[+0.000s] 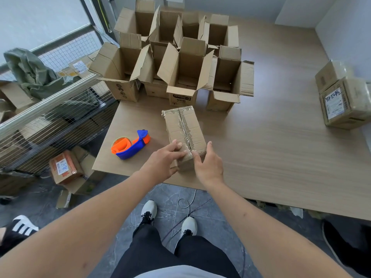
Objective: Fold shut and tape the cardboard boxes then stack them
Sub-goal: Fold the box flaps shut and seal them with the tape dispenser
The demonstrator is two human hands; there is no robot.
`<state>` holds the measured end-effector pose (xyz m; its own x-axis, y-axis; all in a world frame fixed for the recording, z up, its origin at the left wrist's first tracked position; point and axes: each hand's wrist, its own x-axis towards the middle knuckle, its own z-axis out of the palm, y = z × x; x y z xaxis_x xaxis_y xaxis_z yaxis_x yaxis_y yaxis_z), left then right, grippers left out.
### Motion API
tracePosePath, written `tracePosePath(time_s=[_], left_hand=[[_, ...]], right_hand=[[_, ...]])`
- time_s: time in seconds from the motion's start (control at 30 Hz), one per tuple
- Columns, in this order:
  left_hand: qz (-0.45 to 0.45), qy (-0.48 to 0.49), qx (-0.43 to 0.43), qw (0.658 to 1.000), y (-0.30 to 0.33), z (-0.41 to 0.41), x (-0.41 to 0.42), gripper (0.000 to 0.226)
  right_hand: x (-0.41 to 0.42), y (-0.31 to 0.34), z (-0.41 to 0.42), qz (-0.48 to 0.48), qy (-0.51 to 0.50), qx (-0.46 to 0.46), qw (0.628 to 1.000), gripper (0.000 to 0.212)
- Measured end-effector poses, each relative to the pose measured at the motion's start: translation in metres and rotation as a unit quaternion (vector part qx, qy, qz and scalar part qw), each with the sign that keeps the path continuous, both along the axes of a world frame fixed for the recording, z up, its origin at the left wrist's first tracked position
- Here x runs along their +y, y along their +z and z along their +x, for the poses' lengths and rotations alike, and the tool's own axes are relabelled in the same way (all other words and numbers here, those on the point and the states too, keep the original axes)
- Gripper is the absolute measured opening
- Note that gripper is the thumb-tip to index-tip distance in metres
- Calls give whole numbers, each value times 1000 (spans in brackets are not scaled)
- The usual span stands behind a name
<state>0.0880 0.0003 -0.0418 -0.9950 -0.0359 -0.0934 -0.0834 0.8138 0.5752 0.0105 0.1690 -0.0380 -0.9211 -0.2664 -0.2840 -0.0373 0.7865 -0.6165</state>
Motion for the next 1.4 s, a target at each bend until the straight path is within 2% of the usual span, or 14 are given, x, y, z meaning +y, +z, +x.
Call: tracePosePath(time_s=[0.1,0.2,0.27,0.4,0.53,0.6,0.83,0.9,0.97,1.07,1.2,1.3,1.4], left_hand=[[15,-49,-12,999,5,-2,-2,72],[9,-61,-6,998,10,-3,-8,69],[-8,-50,3,999,14,-3,-14,68],[-73,-42,36,996,18,-12,-26,66],[-128,-26,4,991,18,-23,-40,65],[-147,-31,-11,989,16,-27,-46,66],[-136,-60,-43,988,11,-22,-61,53],[-143,-66,-46,986,12,-22,-68,55],[-146,-81,-60,984,13,-25,-75,60],[-131,-92,-72,984,15,-27,-75,63],[-131,-80,-57,987,14,-22,-69,68],[-146,-81,-55,984,16,-18,-63,76],[-159,-68,-56,983,18,-16,-54,77]], right_hand=[[3,-1,-11,36,36,-51,997,102],[9,-4,-20,128,118,-39,984,119],[14,-7,-25,168,163,-19,972,122],[18,-6,-32,225,222,30,948,104],[9,5,-40,258,294,74,917,79],[9,10,-44,277,316,88,903,81],[5,15,-44,236,309,36,921,96],[4,15,-48,216,307,11,927,93],[1,12,-49,188,288,-2,939,82],[-4,5,-46,186,270,19,945,79],[-1,0,-58,209,286,88,931,74],[2,5,-73,225,289,138,920,80],[0,8,-74,214,284,145,923,91]])
